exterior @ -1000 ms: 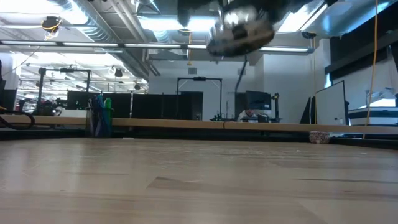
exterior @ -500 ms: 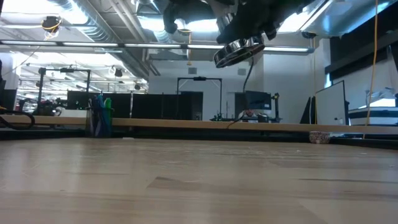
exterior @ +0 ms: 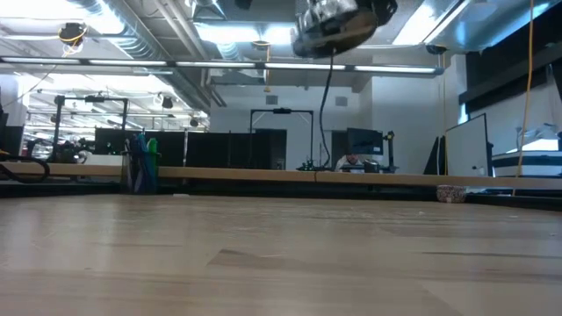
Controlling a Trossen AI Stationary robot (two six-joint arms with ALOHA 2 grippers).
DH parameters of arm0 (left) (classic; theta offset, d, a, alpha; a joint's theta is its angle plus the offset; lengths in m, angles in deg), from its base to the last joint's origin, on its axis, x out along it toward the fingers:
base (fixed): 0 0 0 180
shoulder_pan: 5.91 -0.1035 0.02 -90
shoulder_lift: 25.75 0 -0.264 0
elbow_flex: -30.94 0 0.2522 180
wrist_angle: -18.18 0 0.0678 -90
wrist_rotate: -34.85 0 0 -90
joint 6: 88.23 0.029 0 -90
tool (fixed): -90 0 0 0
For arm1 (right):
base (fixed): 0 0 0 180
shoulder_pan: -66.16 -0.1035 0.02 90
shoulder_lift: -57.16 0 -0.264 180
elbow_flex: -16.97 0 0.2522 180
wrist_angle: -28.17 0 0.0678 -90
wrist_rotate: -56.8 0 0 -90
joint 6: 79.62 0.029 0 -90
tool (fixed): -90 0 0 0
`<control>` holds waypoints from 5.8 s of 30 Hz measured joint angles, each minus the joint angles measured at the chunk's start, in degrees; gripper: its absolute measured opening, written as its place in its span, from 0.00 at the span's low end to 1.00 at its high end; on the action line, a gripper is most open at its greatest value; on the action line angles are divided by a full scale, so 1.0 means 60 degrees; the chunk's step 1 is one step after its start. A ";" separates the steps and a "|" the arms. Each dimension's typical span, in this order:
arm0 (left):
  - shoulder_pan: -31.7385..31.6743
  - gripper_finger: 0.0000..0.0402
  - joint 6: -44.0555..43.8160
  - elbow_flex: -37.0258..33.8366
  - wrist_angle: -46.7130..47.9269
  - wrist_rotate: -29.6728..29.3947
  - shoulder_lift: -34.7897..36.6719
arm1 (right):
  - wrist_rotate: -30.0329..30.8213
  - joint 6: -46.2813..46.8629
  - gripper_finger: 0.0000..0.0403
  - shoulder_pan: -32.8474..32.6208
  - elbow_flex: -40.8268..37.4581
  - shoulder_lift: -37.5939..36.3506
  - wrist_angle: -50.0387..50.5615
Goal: Screw lightbulb
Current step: Remove the lightbulb from the lamp
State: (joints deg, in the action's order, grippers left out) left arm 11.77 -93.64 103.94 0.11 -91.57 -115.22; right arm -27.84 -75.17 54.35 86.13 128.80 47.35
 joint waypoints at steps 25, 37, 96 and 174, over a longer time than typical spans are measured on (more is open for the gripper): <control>-0.0107 0.35 -0.0429 0.0001 -0.0143 0.0068 0.0008 | 0.1822 -0.0222 0.41 -0.0163 -0.0004 0.0487 -0.1089; -0.0481 0.35 -0.2220 -0.0004 -0.1552 -0.2431 -0.0873 | 0.7928 -0.1391 0.41 -0.1048 0.0522 0.2101 -0.1641; 0.0115 0.42 -0.1839 -0.0437 0.0973 0.1060 -0.2590 | 0.4751 0.0710 0.51 -0.2611 -0.3235 0.1038 -0.4339; 0.0076 0.66 -0.4275 -0.0143 0.4003 0.1326 -0.3932 | 0.4259 0.1148 0.68 -0.2524 -0.6226 0.0604 -0.7142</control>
State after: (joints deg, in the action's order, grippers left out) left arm 12.23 -119.29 103.08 24.12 -83.61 -138.81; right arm -2.29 -68.28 39.20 48.77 132.43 4.50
